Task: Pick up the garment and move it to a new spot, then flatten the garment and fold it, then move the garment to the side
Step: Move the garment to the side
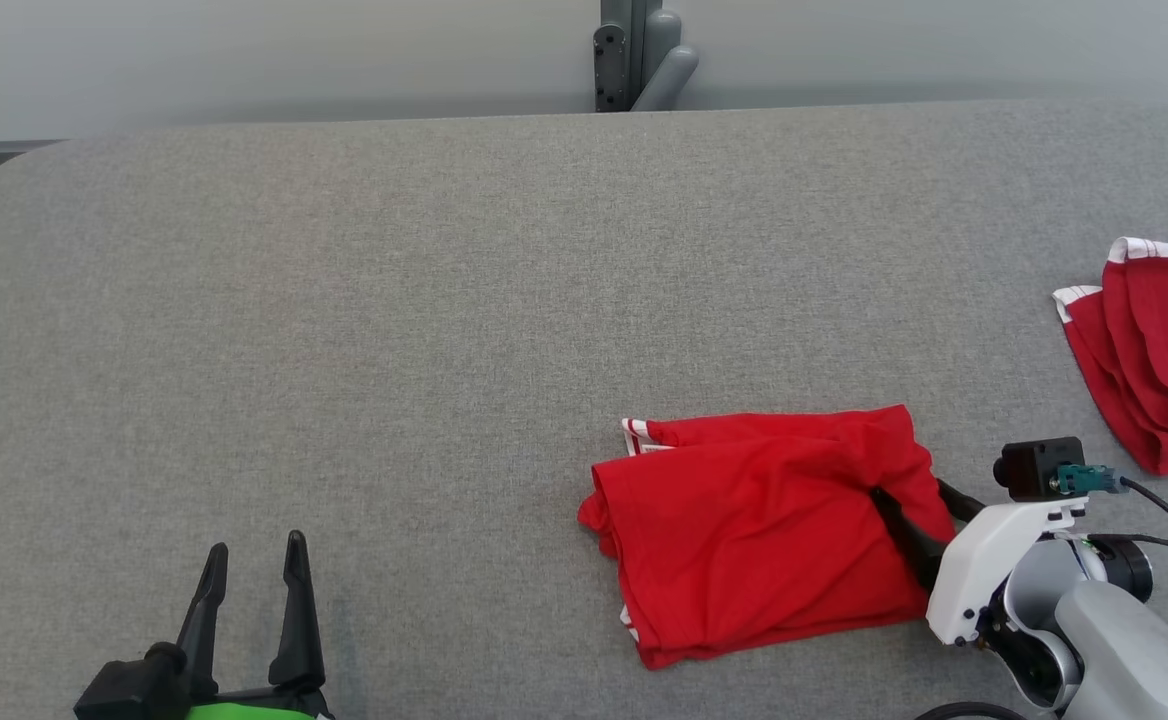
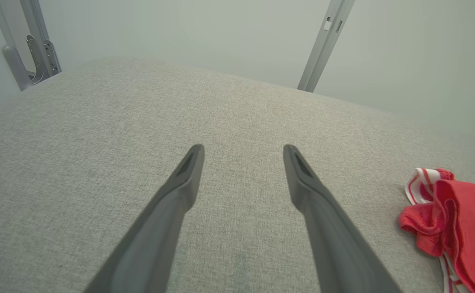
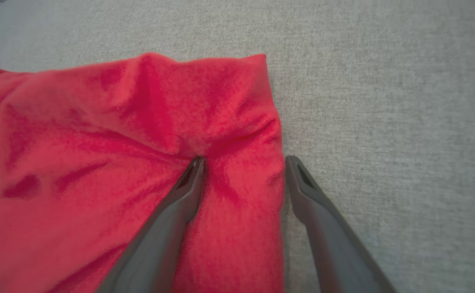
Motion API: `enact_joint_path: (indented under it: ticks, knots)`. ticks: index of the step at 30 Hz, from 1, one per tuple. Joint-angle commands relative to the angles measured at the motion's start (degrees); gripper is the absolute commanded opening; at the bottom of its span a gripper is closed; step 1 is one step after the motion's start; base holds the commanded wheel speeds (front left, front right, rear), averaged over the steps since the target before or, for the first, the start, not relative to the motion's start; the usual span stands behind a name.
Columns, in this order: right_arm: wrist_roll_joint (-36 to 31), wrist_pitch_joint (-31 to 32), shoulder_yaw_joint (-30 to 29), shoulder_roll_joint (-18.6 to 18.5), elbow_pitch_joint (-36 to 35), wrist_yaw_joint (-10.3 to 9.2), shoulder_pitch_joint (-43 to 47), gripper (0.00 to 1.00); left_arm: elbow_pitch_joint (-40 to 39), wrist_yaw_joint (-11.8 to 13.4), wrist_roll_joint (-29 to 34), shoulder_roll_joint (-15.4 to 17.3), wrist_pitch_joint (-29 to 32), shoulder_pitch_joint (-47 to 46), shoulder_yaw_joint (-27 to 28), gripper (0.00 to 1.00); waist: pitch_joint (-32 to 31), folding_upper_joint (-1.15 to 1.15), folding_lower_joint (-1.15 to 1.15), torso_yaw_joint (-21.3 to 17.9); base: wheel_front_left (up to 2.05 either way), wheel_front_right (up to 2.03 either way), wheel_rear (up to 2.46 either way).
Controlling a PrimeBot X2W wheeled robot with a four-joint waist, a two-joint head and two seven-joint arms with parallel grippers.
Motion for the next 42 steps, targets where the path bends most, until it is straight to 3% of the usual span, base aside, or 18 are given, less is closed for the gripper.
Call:
enact_joint_path:
  ticks: [1, 4, 5, 6, 11, 19, 27, 36, 42]
  knots:
    - [1.00, 0.82, 0.60, -0.16, 0.69, -0.08, -0.16, 1.00, -0.11, 0.28, 0.03, 0.12, -0.14, -0.65, -0.03, 1.00, -0.01, 0.00, 0.00, 0.00, 0.00, 0.00, 0.00]
    - [3.73, 1.78, 1.95, -0.44, 1.14, -0.08, -0.64, 1.00, -0.18, 0.42, -0.18, 0.12, -0.14, -0.86, -0.18, 1.00, 0.01, 0.00, 0.00, -0.12, 0.00, 0.00, 0.00]
    - [4.85, 1.27, 1.83, -0.28, 1.41, -0.08, -1.01, 0.58, -0.24, 0.51, -0.25, 0.12, -0.14, -0.83, -0.14, 1.00, 0.02, 0.00, 0.00, -0.35, 0.00, 0.00, 0.00]
    - [5.89, 1.14, 1.93, -0.04, 1.68, -0.08, -1.44, 0.00, -0.22, 0.54, -0.30, 0.12, -0.13, -0.70, -0.15, 1.00, -0.03, 0.00, 0.00, -0.64, 0.00, 0.00, 0.00]
    - [11.24, 0.03, 4.50, -1.11, -1.00, -0.08, -4.65, 0.00, -0.38, 0.58, -0.04, 0.12, -0.14, 0.45, 0.09, 1.00, -0.42, 0.00, 0.00, -3.68, 0.00, 0.00, 0.00]
    - [15.82, 4.61, 6.37, -8.73, -8.06, -0.08, -11.21, 0.00, -1.33, 0.03, 1.33, 0.12, -0.14, -1.12, 0.84, 1.00, 1.13, 0.00, 0.00, -9.95, 0.00, 0.00, 0.00]
    - [15.39, 9.46, 4.94, -14.54, -11.72, -0.07, -19.30, 0.00, -1.43, -0.46, 2.40, 0.13, -0.13, -2.60, 0.55, 1.00, 3.10, 0.00, 0.00, -15.22, 0.00, 0.00, 0.00]
    - [15.40, 11.24, 0.01, -17.94, -8.54, -0.06, -24.01, 0.00, -0.67, -0.98, 3.41, 0.14, -0.13, -4.34, -0.52, 1.00, 5.36, 0.00, 0.00, -15.18, 0.00, 0.00, 0.00]
    - [14.73, 9.71, -3.01, -18.04, -4.68, -0.05, -25.91, 0.00, -0.33, -1.23, 4.77, 0.15, -0.14, -4.79, -0.51, 1.00, 6.82, 0.00, 0.00, -13.72, 0.00, 0.00, 0.00]
